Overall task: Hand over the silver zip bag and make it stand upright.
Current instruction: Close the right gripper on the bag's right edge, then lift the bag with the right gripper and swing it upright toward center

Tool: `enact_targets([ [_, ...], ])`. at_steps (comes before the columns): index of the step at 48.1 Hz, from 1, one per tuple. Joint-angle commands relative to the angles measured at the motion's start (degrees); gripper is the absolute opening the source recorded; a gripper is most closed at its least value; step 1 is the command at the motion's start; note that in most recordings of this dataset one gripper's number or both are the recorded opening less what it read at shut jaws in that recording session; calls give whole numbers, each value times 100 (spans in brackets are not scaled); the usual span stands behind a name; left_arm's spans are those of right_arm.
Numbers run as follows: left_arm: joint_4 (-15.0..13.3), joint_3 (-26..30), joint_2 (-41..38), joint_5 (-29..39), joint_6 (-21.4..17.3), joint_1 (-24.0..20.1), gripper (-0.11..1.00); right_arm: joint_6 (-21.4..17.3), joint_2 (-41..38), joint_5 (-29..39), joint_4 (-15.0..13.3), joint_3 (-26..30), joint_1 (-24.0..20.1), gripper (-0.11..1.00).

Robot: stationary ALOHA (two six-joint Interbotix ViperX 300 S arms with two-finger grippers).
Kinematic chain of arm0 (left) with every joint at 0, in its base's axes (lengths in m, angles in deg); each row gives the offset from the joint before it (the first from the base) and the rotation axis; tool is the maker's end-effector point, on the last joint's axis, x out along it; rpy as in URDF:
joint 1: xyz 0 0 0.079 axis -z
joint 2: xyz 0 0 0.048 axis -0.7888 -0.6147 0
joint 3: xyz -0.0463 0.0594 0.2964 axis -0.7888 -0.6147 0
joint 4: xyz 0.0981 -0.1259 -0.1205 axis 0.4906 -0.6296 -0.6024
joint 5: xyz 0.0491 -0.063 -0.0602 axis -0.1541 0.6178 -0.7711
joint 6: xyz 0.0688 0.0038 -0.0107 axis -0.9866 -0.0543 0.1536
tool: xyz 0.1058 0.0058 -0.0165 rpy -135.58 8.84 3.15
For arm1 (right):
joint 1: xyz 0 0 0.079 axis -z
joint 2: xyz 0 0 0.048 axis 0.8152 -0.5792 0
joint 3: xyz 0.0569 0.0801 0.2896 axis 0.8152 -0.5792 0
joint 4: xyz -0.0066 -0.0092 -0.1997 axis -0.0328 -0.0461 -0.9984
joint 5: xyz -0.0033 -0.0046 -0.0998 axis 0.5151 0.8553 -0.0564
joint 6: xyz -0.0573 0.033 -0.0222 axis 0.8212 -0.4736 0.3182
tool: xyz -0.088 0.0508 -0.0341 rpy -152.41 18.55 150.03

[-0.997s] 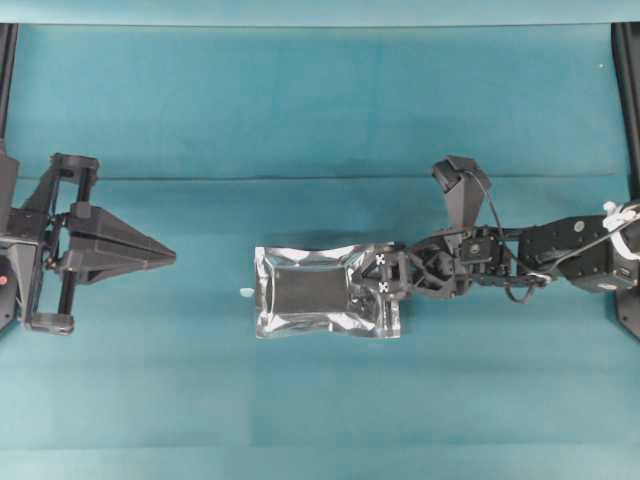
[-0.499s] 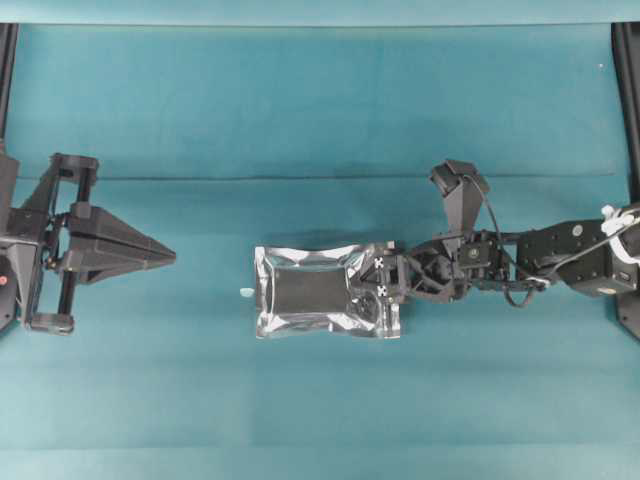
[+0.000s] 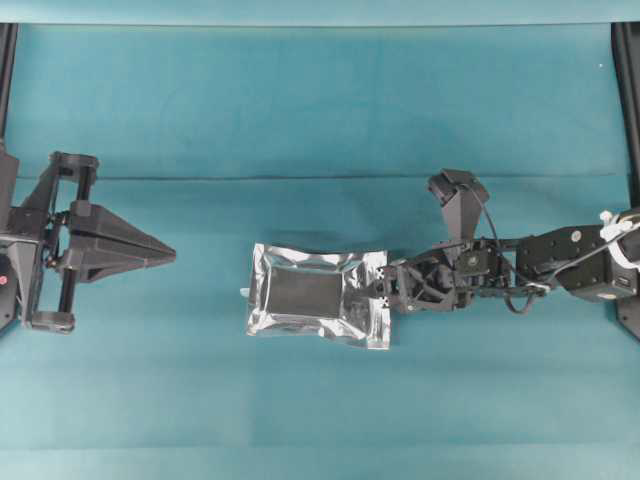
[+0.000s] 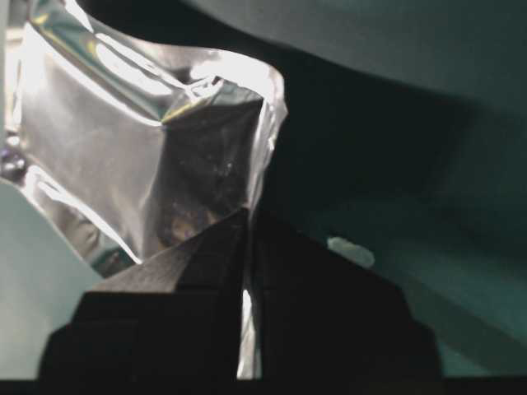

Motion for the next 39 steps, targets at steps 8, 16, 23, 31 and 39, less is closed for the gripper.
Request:
enact_targets([
  [8,9,53,0,-26,0,-18,-6,-26,158,53,-44,35,9,-1],
  [16,9,53,0,-26,0,-35,-6,97,545,229,-220,105,97,-1],
  [23,9,53,0,-26,0,-53,-6,492,1134,1213,-457,413,229,-1],
  [31,9,26,-9,-26,0,-53,-6,1204,1661,3032,-861,949,396,-1],
  [39,9,0,-9,-26,0,-88,-6,1854,1863,4271,-993,1485,527,-1],
])
